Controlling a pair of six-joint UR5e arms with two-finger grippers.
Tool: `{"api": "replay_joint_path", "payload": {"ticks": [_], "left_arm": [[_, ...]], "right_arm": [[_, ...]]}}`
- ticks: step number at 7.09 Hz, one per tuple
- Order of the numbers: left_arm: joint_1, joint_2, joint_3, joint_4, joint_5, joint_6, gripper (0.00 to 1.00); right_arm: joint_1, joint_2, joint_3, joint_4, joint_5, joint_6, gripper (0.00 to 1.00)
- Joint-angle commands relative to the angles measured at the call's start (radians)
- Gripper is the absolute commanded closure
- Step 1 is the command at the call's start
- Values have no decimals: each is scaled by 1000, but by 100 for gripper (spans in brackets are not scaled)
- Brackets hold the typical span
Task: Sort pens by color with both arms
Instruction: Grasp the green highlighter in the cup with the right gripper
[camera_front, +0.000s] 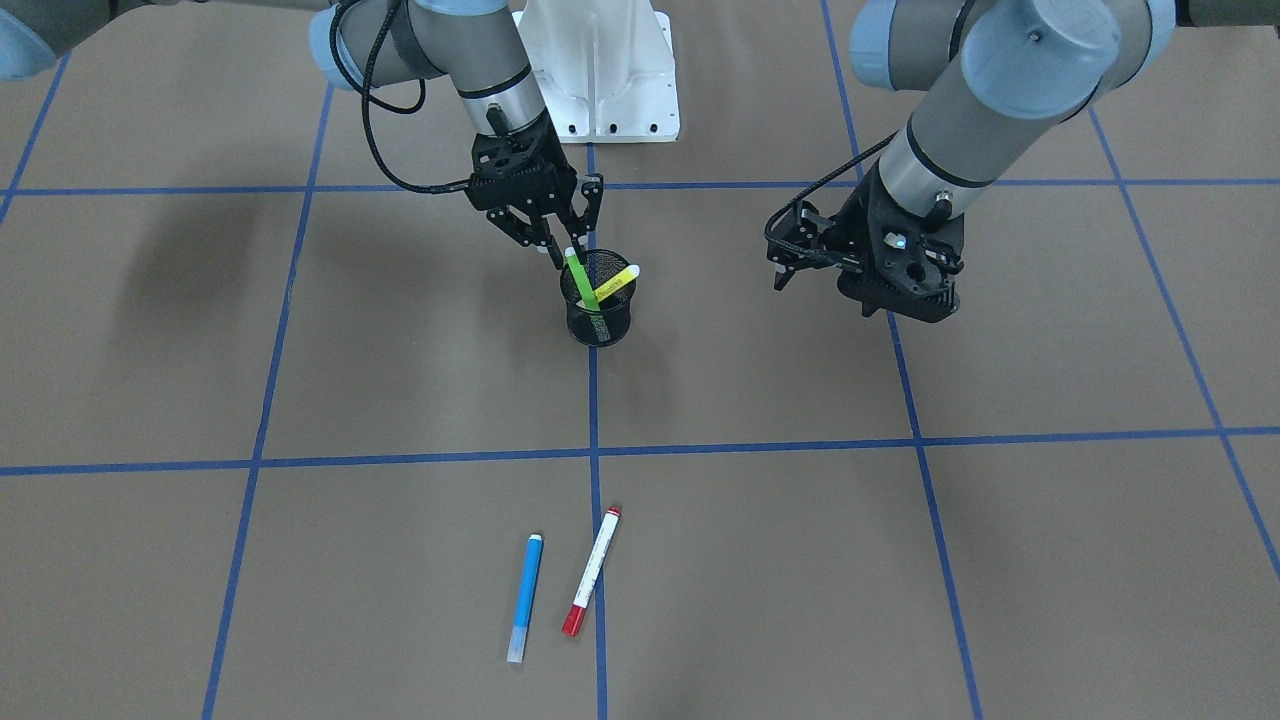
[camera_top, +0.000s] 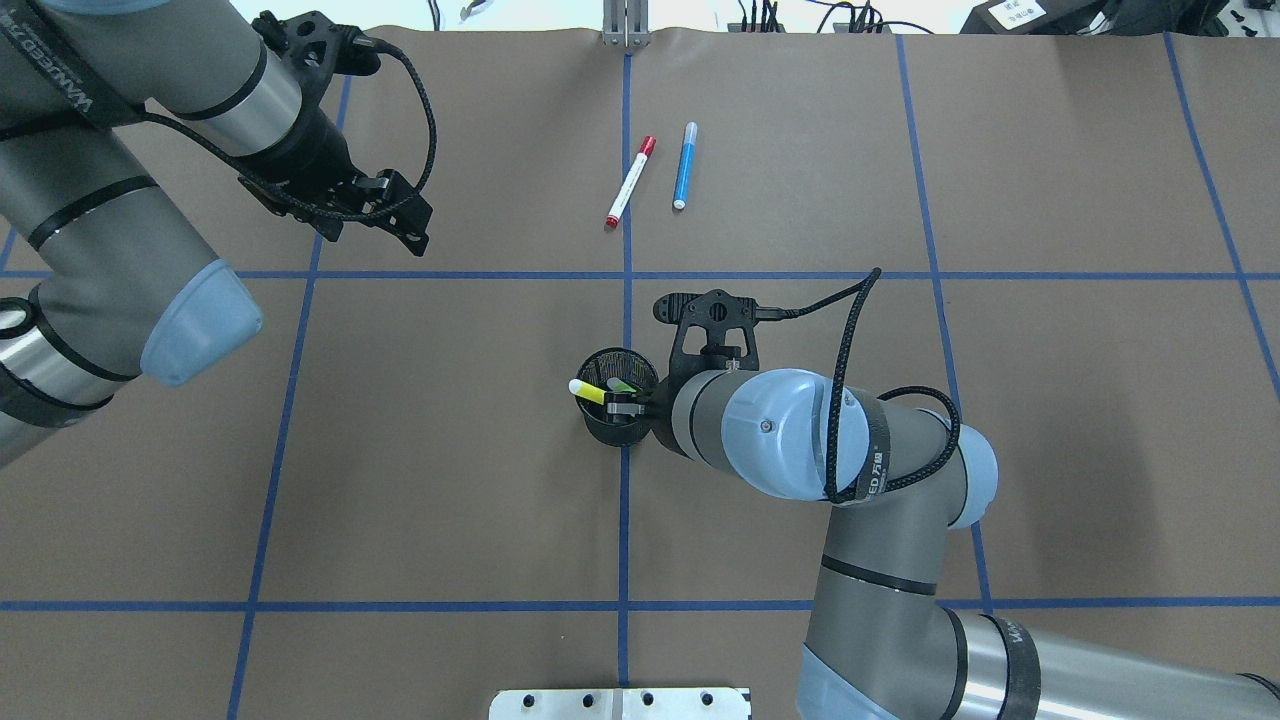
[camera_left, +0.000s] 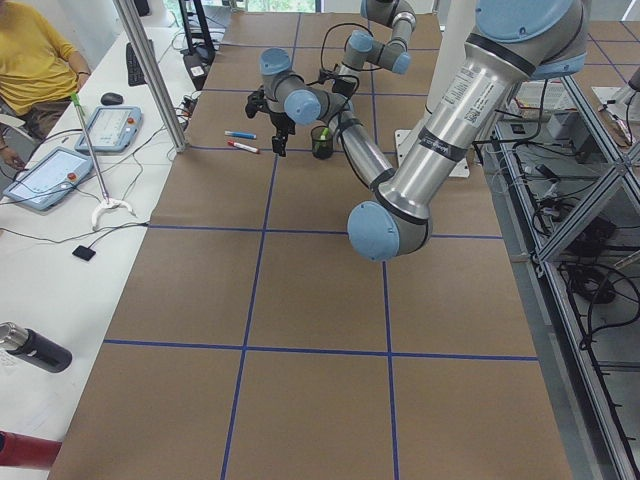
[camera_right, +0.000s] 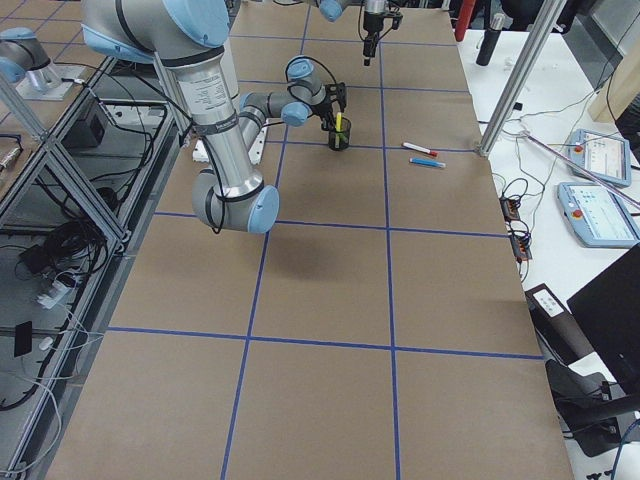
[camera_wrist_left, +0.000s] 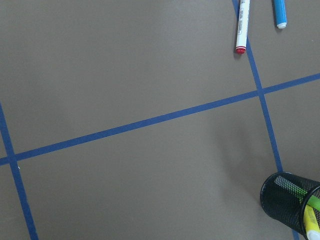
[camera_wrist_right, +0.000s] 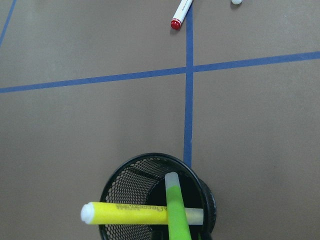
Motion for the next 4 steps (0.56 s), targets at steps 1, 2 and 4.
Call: {"api": "replay_joint_path", "payload": {"ticks": [1,2,4], "left_arm": [[-1,0,0,0,0,0,1],[1,0,0,0,0,0,1],[1,0,0,0,0,0,1]], "right_arm": [[0,1,1,0,0,0,97],[0,2,11,-6,0,0,100],[21,-1,85,-52,0,0,100]]}}
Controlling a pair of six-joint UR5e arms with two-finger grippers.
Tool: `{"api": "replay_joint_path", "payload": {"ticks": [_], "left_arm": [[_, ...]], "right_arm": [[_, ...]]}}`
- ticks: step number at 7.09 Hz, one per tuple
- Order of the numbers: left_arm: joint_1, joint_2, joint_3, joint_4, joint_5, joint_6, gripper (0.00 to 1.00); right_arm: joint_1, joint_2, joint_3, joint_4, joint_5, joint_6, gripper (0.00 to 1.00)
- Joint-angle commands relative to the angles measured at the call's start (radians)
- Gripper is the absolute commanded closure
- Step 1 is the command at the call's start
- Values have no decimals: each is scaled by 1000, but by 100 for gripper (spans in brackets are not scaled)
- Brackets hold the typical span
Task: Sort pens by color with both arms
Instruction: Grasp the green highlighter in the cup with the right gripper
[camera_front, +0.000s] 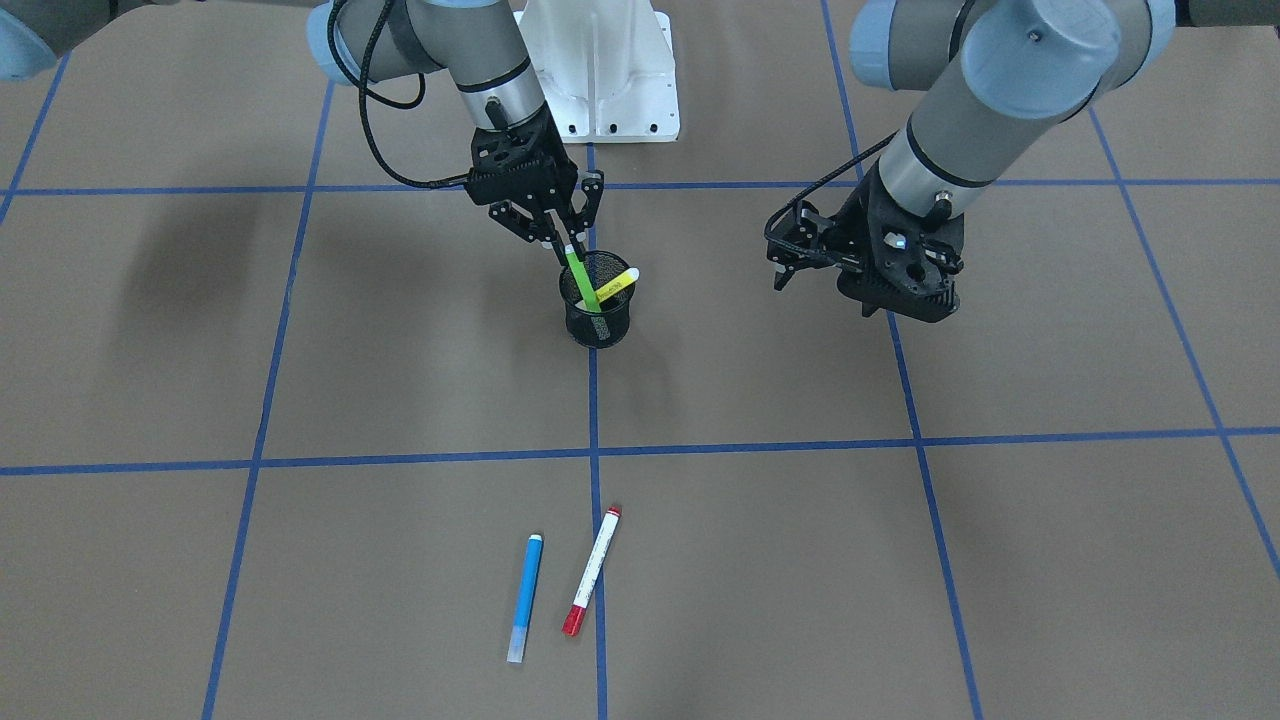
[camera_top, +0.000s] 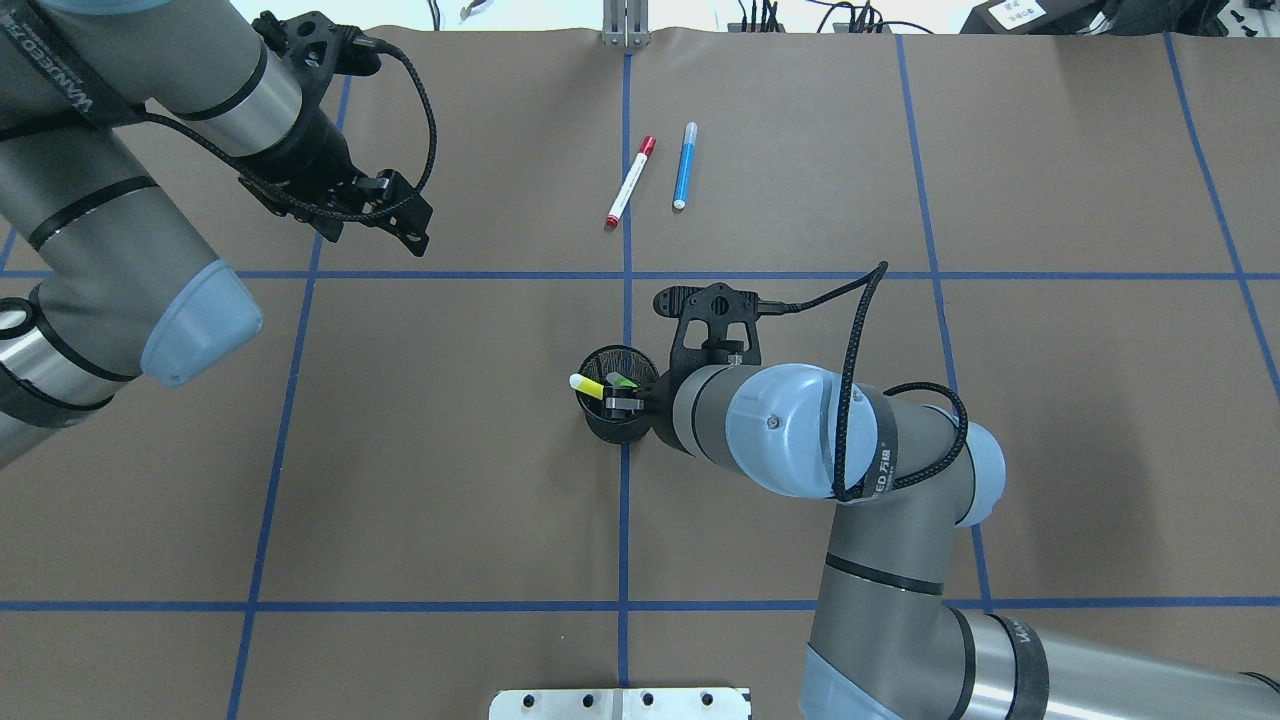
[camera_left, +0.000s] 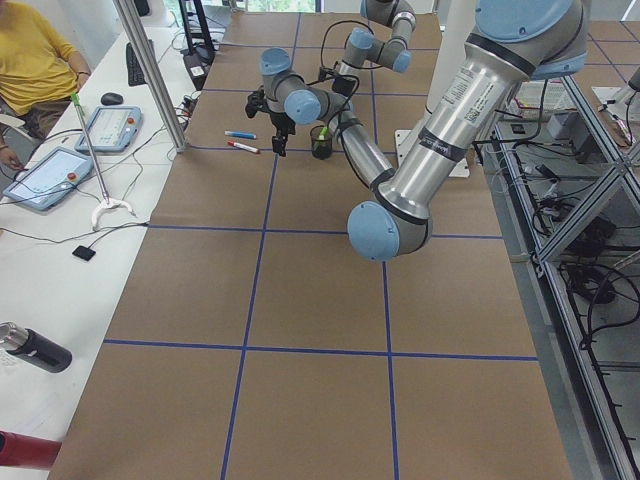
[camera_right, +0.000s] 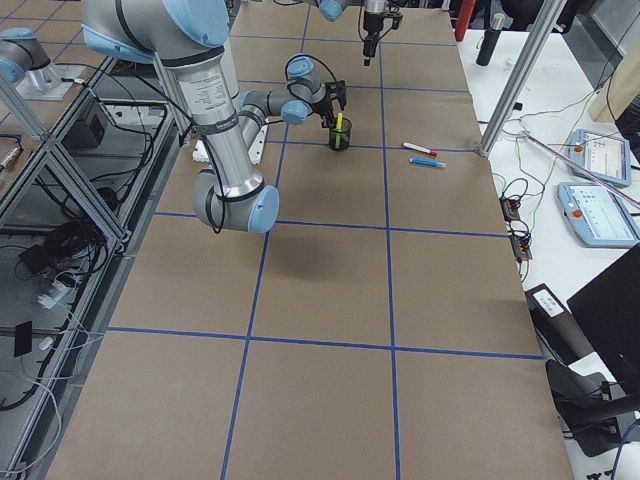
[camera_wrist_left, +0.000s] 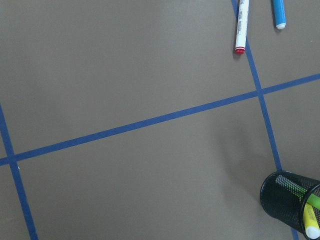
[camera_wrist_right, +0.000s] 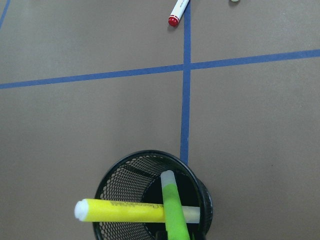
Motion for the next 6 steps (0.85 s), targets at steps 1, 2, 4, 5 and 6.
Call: {"api": "replay_joint_path", "payload": {"ticks": [1,2,4,5,6], "left_arm": [[0,0,0,0,-2,-2,1],[0,0,-1,0,-2,-2,1],[0,0,-6,0,-3,-3,1],[-1,0,-9,0,-6,-2,1],[-1,8,-11,0,-6,0,1]], "right_arm": [[19,2,124,-125,4,0,100],[23,5,208,-211,8,0,100],[54,15,314,-316,8,0,100],[63,69,306,-377,-2,0,100],[71,112,272,-412,-68,2,100]]}}
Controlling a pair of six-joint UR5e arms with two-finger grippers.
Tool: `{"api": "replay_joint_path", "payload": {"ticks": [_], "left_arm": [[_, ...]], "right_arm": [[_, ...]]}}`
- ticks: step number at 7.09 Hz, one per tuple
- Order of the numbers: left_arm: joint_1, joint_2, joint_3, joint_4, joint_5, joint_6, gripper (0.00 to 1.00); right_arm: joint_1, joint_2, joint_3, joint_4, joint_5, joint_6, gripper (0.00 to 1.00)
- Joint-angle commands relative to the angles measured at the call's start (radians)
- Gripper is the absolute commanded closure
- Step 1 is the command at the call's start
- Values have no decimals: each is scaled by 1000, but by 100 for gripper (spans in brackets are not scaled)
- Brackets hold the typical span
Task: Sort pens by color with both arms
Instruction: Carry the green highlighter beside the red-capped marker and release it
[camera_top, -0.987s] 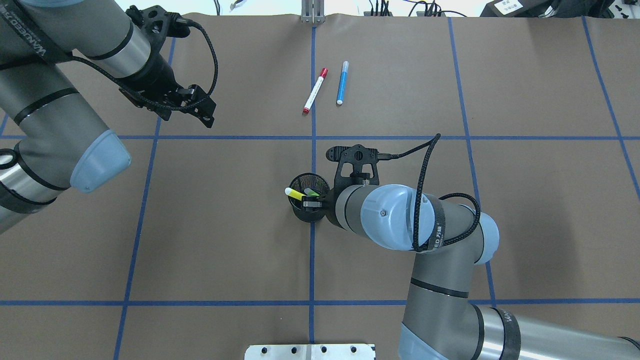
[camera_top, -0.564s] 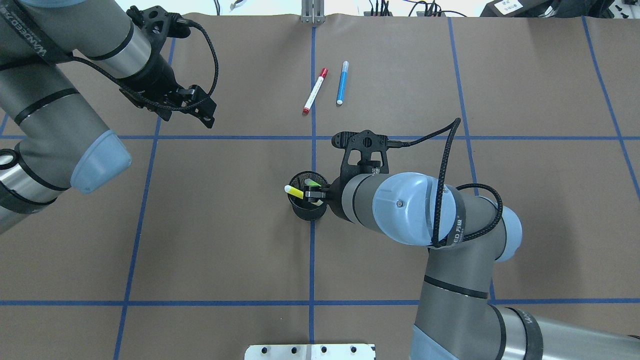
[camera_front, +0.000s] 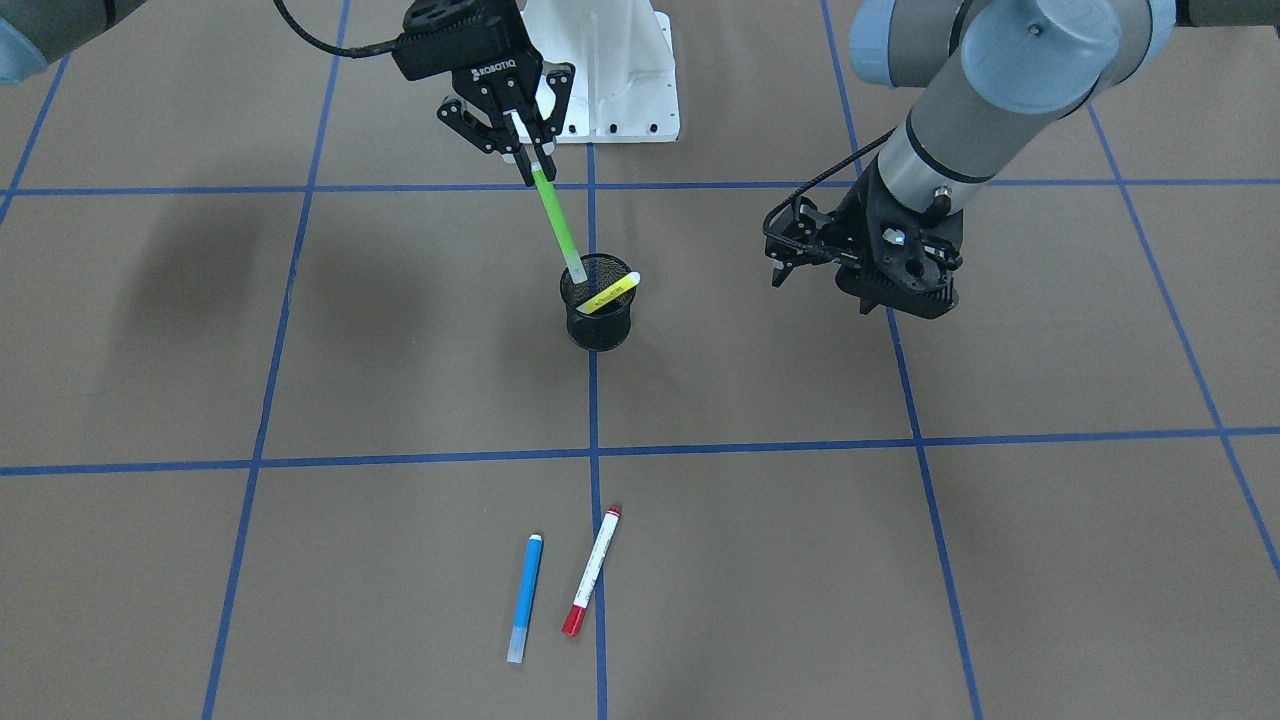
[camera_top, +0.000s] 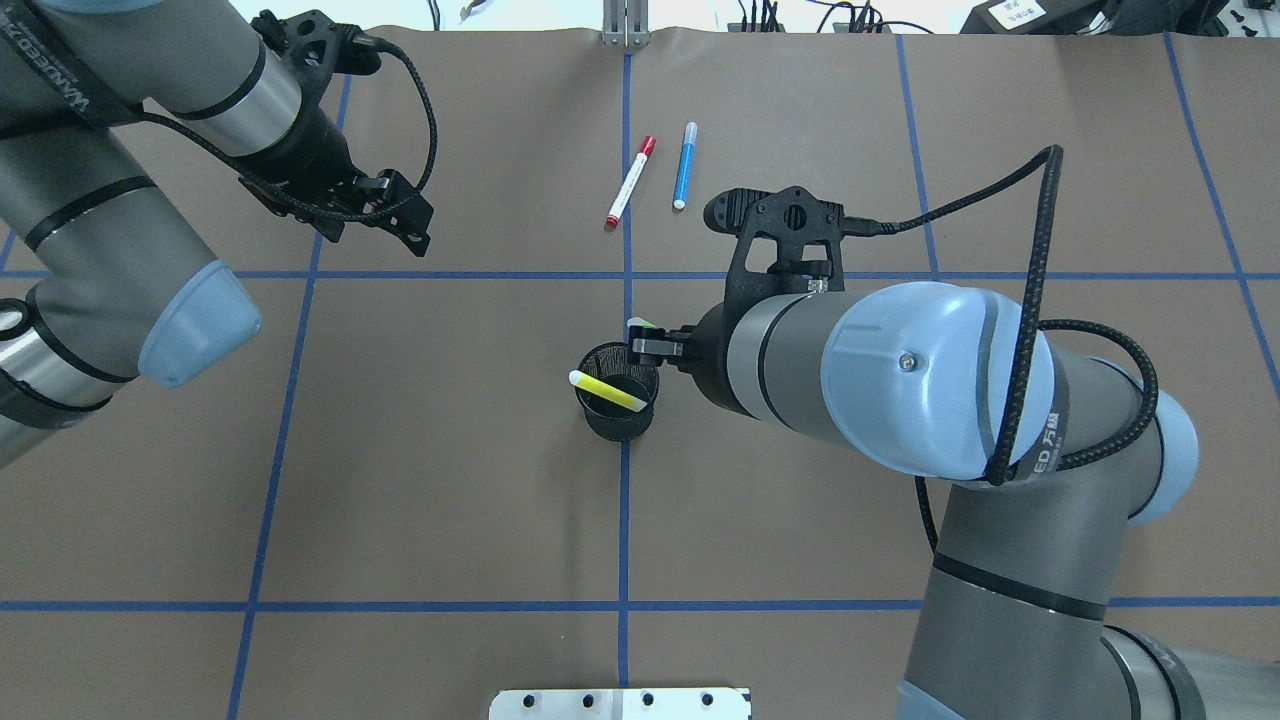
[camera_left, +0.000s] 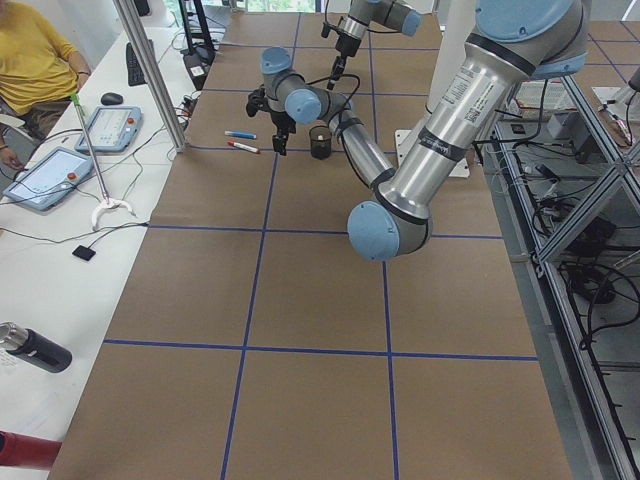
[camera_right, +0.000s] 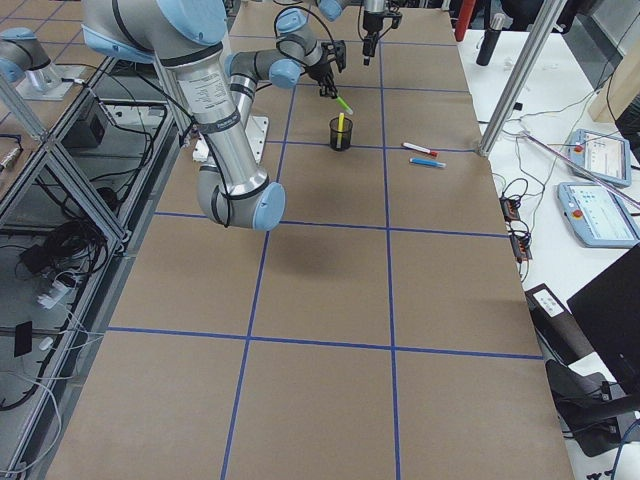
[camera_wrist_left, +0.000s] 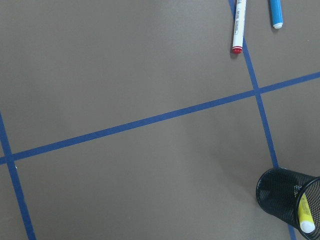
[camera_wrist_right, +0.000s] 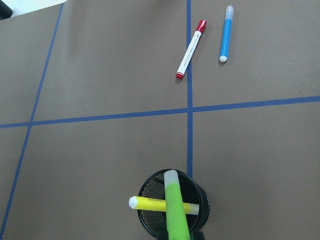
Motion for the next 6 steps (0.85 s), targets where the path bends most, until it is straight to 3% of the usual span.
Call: {"api": "replay_joint_path", "payload": {"ticks": [1,4,5,6], "left_arm": [[-5,21,-13,-2,2,20,1],[-76,87,-6,3,0,222,1],[-94,102,-3,6,0,273,1],[-106,111,-2,6,0,290,1]], "right_arm": [[13,90,-88,-54,-158,6,100],[64,251,-403,-47,-275,21,100],[87,334,-564,-9,-298,24,100],[100,407,-769,119,-338,49,100]]}}
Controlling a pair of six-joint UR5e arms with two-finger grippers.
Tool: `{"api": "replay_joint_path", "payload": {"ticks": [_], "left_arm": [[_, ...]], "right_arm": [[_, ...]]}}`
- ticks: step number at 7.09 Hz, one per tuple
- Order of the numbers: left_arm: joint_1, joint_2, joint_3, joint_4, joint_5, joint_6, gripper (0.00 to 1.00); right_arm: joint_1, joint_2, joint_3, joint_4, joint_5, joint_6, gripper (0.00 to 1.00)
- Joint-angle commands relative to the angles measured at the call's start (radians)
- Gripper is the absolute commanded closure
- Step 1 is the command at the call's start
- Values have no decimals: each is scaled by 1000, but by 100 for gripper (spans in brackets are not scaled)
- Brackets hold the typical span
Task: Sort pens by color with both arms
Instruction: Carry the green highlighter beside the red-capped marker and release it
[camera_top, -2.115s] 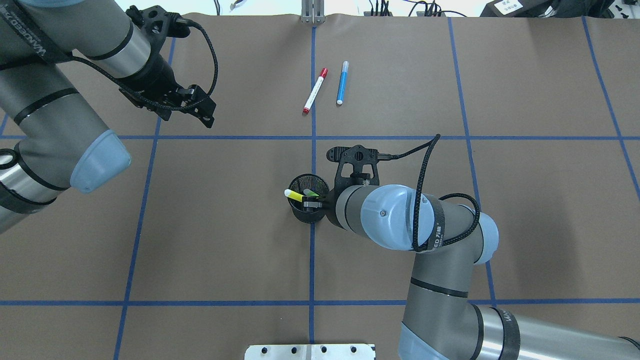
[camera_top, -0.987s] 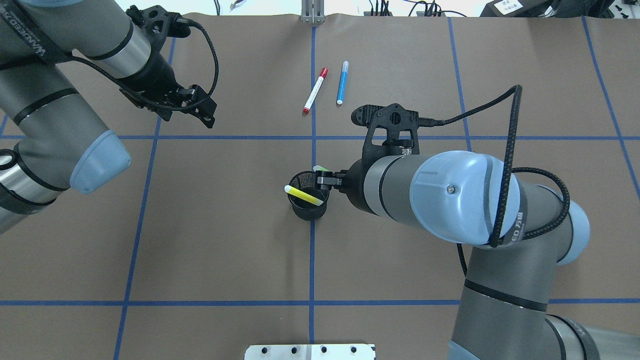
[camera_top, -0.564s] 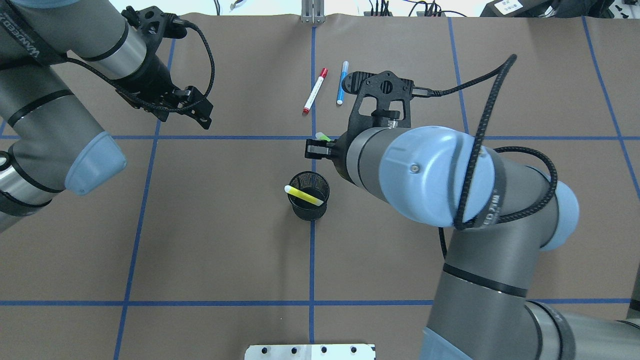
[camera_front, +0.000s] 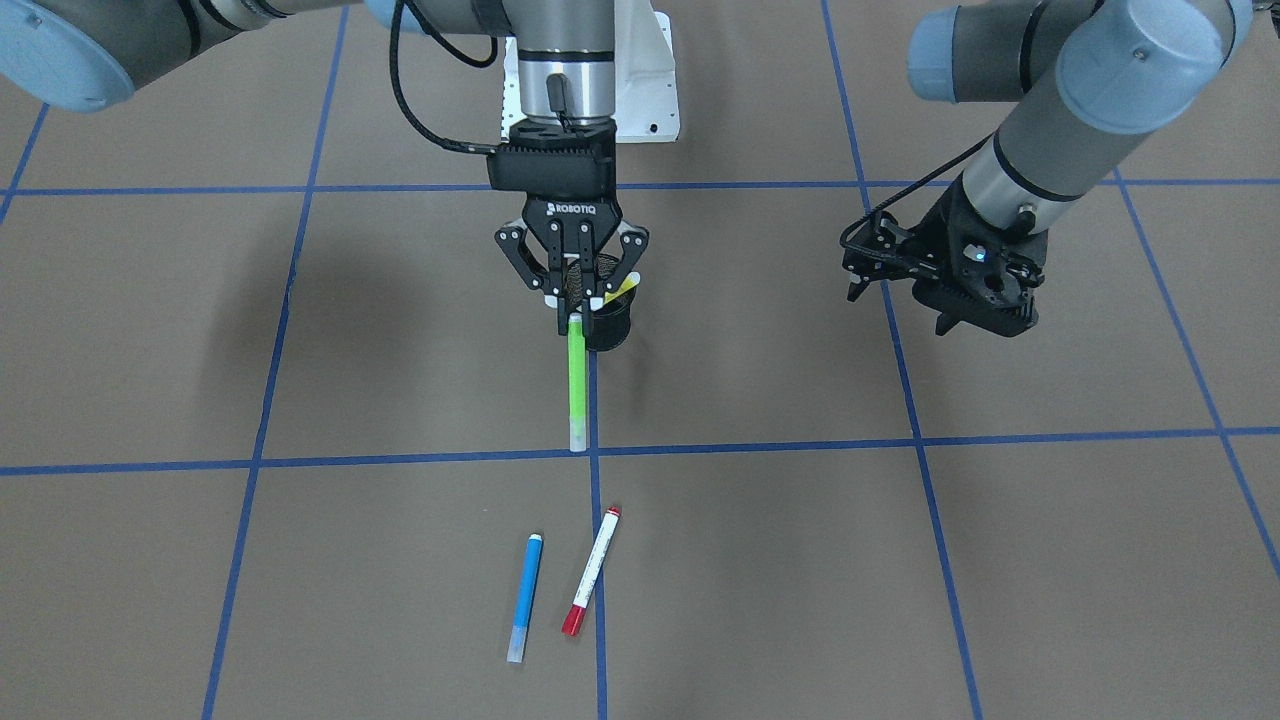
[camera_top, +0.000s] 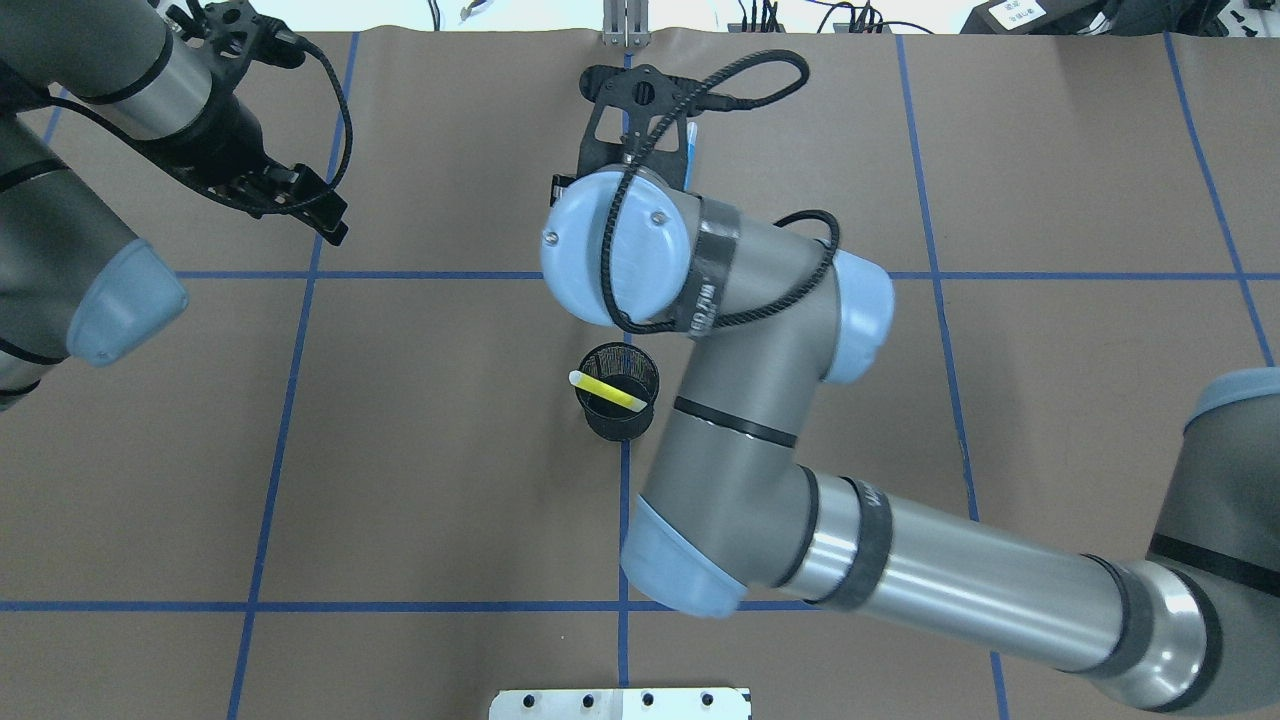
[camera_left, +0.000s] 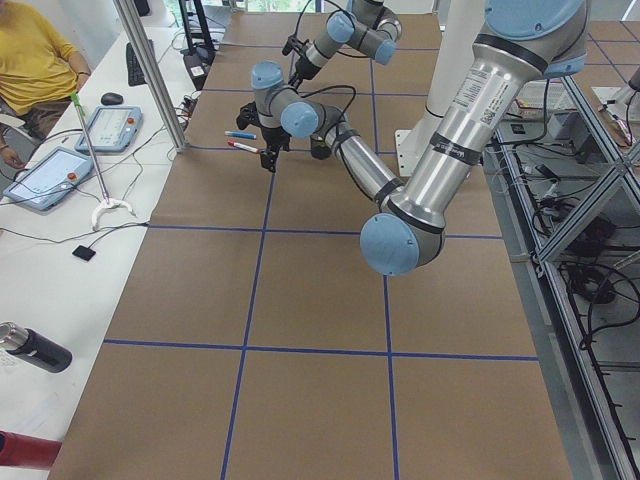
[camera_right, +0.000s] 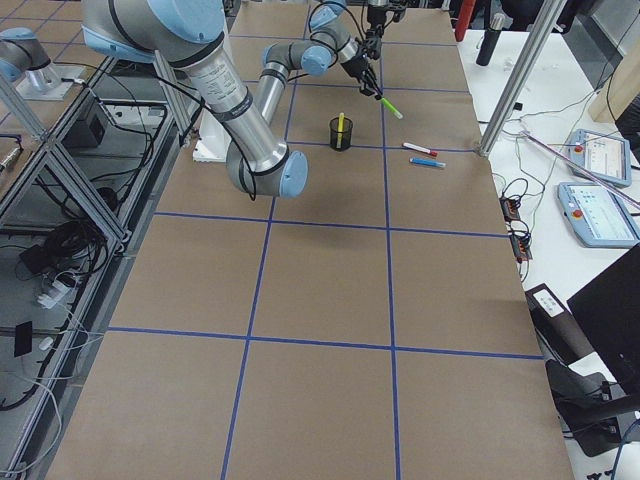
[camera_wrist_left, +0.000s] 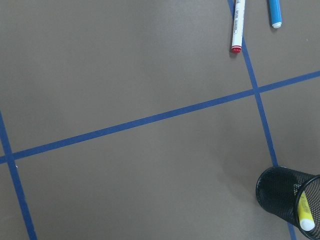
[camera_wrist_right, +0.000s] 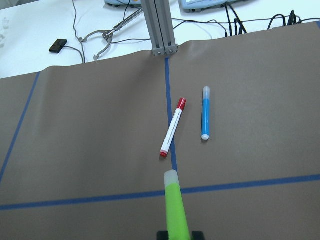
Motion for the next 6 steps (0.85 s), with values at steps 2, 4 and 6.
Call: {"api": "replay_joint_path", "payload": {"ticks": [2,4,6], "left_arm": [[-38,35,1,-2,-3,92,1],[-51,36,4,3,-5,103,1],[-52,36,4,4,-11,101,1]], "right_arm": [[57,183,-461,195,-89,19,100],[62,272,-692,322,-140,20,100],[62,302,-819,475,-140,19,100]]}}
